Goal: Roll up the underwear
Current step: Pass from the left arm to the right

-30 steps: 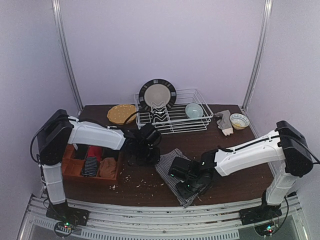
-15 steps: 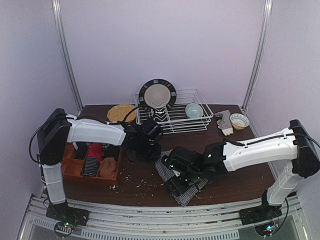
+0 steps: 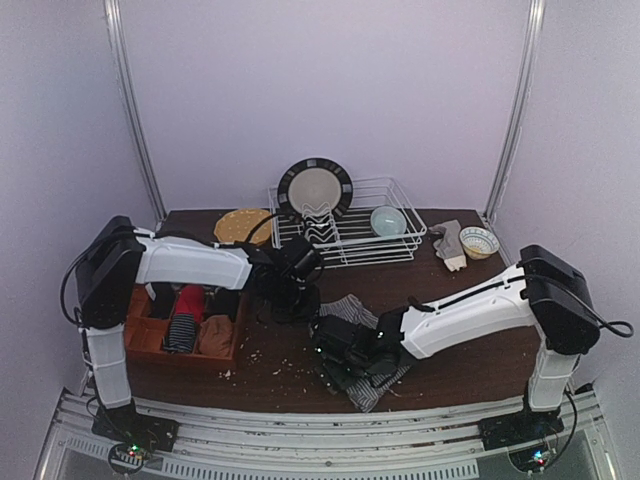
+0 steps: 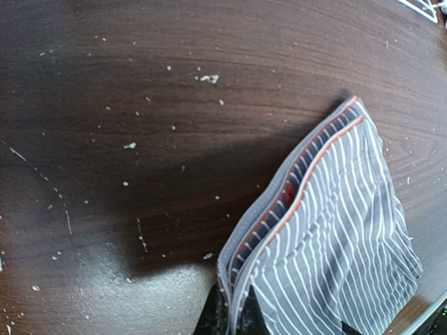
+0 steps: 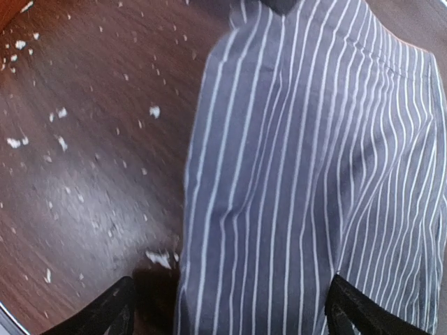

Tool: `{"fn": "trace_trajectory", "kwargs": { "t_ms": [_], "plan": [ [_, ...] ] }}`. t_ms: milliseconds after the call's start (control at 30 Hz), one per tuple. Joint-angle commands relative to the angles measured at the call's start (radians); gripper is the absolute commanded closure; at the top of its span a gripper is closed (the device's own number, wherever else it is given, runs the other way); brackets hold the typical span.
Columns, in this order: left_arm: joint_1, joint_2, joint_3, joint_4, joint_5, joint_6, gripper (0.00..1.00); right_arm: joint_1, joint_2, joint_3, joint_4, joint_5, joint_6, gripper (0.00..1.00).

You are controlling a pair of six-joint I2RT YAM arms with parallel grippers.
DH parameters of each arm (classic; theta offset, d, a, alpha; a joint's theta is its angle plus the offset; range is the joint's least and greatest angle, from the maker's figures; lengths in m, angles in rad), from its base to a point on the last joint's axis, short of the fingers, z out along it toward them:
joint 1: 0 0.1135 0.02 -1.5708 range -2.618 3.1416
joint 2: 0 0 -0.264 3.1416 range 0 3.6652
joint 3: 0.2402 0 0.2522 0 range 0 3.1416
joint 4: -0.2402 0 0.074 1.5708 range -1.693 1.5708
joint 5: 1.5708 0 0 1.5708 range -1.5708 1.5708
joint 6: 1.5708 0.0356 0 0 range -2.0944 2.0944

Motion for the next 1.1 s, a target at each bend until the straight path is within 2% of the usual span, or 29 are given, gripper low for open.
{"fn": "trace_trajectory", "kwargs": {
  "t_ms": [0,33,100,267,333,367,667,733,867,1067],
  "plan": [
    [0.012,0.014,0.025,0.001,0.025,-0.012,1.0,-0.015,0.054,0.013,-0.014,0.067,0.011,0.13],
    [0.013,0.015,0.025,0.002,0.026,-0.012,1.0,-0.018,0.054,-0.001,-0.014,0.059,0.018,0.17],
    [0.016,0.015,0.028,0.002,0.033,-0.013,1.0,-0.023,0.036,-0.042,0.0,0.029,0.032,0.34],
    [0.016,0.005,0.035,-0.001,0.049,-0.008,1.0,-0.036,-0.023,-0.134,0.037,-0.111,0.067,0.87],
    [0.016,-0.002,0.036,0.0,0.053,-0.002,1.0,-0.047,-0.051,-0.154,0.053,-0.184,0.079,0.97],
    [0.016,-0.007,0.036,0.0,0.054,0.002,0.98,-0.056,-0.075,-0.17,0.073,-0.227,0.085,1.0],
    [0.016,-0.113,-0.058,0.066,0.063,0.024,0.48,-0.208,-0.261,-0.312,0.266,-0.627,0.17,1.0],
    [0.015,-0.146,-0.088,0.086,0.058,0.026,0.41,-0.244,-0.279,-0.343,0.317,-0.721,0.187,1.0],
    [0.008,-0.211,-0.148,0.127,0.043,0.023,0.33,-0.301,-0.322,-0.4,0.415,-0.839,0.231,1.0],
    [-0.016,-0.253,-0.207,0.184,-0.002,0.031,0.3,-0.387,-0.383,-0.457,0.508,-0.963,0.303,1.0]
  ]
}}
